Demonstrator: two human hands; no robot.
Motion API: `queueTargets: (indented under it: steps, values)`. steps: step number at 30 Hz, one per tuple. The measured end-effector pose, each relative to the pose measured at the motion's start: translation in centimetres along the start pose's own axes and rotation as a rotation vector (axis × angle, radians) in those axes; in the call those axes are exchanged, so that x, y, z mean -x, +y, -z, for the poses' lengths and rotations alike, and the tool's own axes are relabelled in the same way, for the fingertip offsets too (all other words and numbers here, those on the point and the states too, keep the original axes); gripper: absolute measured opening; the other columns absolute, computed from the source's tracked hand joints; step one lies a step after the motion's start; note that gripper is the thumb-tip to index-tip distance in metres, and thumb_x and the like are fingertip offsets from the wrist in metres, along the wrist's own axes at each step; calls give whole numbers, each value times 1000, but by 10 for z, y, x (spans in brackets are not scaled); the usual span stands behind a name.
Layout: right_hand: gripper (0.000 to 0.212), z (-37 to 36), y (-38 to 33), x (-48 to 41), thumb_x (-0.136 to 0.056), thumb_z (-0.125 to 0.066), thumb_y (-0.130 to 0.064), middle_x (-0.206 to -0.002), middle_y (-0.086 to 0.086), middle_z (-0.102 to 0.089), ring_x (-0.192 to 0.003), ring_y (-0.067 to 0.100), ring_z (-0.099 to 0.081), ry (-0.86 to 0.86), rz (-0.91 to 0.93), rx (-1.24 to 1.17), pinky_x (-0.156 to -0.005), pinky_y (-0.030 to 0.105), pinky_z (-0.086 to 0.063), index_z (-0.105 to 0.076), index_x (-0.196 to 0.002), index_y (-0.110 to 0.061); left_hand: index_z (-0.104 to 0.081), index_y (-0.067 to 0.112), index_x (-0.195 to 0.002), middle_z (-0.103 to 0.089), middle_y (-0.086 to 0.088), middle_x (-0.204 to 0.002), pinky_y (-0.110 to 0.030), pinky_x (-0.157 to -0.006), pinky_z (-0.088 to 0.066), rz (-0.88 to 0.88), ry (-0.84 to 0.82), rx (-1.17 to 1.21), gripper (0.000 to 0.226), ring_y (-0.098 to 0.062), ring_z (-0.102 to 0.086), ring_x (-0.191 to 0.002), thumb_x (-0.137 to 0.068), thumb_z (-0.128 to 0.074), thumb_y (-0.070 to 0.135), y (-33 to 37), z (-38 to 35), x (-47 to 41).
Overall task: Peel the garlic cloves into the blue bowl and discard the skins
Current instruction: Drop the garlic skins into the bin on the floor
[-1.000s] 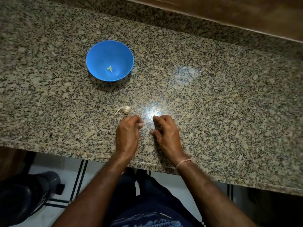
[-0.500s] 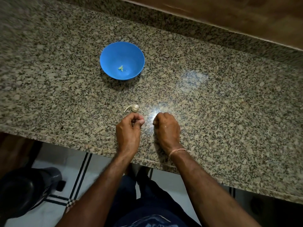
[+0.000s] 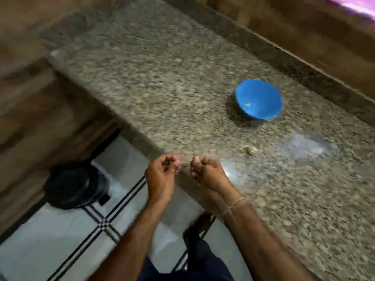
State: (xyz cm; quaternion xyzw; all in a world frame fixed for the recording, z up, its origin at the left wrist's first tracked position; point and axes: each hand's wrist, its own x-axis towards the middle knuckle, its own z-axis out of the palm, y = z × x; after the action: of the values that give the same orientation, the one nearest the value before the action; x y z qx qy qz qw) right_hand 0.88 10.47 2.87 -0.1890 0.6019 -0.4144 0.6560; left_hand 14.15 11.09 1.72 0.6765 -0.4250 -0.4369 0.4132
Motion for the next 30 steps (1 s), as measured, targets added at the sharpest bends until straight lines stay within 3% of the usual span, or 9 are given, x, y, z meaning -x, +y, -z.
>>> queueTargets:
  steps: [3,8,14,18,21,25,30]
  values:
    - [45,-83,32,4,-105,-50,2,-64,3,-46,-56,11,-45,-109,-17,63,-53,19,-43,-57,-65,-18,-69,23,-80,-73,5,-74,-23,-67,-57,18,111,-4,23,-6,-69,-67,-93,-72,4,-33,91,-4]
    - [29,-211,95,23,-104,-52,4,-68,1,-56,-61,10,-53,-212,-123,147,-60,20,-50,-63,-82,-12,-71,22,-85,-74,1,-78,-43,-75,-62,118,246,6,12,-18,-71,-74,-94,-69,14,-102,240,-6]
    - [28,-318,162,15,-100,-57,6,-67,6,-54,-59,11,-53,-236,-215,313,-59,24,-51,-61,-77,-9,-71,19,-84,-73,3,-76,-28,-70,-59,197,445,-3,19,-6,-69,-67,-93,-72,2,-158,359,-15]
    - [29,-377,202,-17,-101,-57,2,-67,6,-52,-59,13,-51,-321,-259,450,-56,23,-51,-58,-75,-11,-71,26,-80,-74,4,-76,-46,-76,-63,263,536,31,26,-19,-72,-74,-90,-73,3,-196,410,-31]
    - [23,-421,230,-48,-102,-59,-2,-63,5,-58,-62,16,-54,-352,-306,513,-58,25,-53,-65,-80,-8,-72,24,-81,-75,6,-77,-43,-78,-63,313,588,33,22,-17,-73,-76,-90,-73,4,-219,438,-49]
    - [13,-463,270,-98,-100,-62,-8,-69,7,-63,-65,16,-57,-352,-378,626,-73,35,-52,-69,-89,-8,-73,21,-84,-76,3,-78,-42,-79,-64,487,620,162,16,-20,-74,-76,-92,-72,7,-263,461,-90]
    - [27,-468,346,-172,-103,-57,-2,-58,7,-57,-56,17,-54,-319,-481,583,-57,27,-51,-61,-77,-4,-75,9,-90,-74,0,-63,-41,-78,-61,828,718,499,7,-26,-72,-71,-93,-71,4,-357,449,-148]
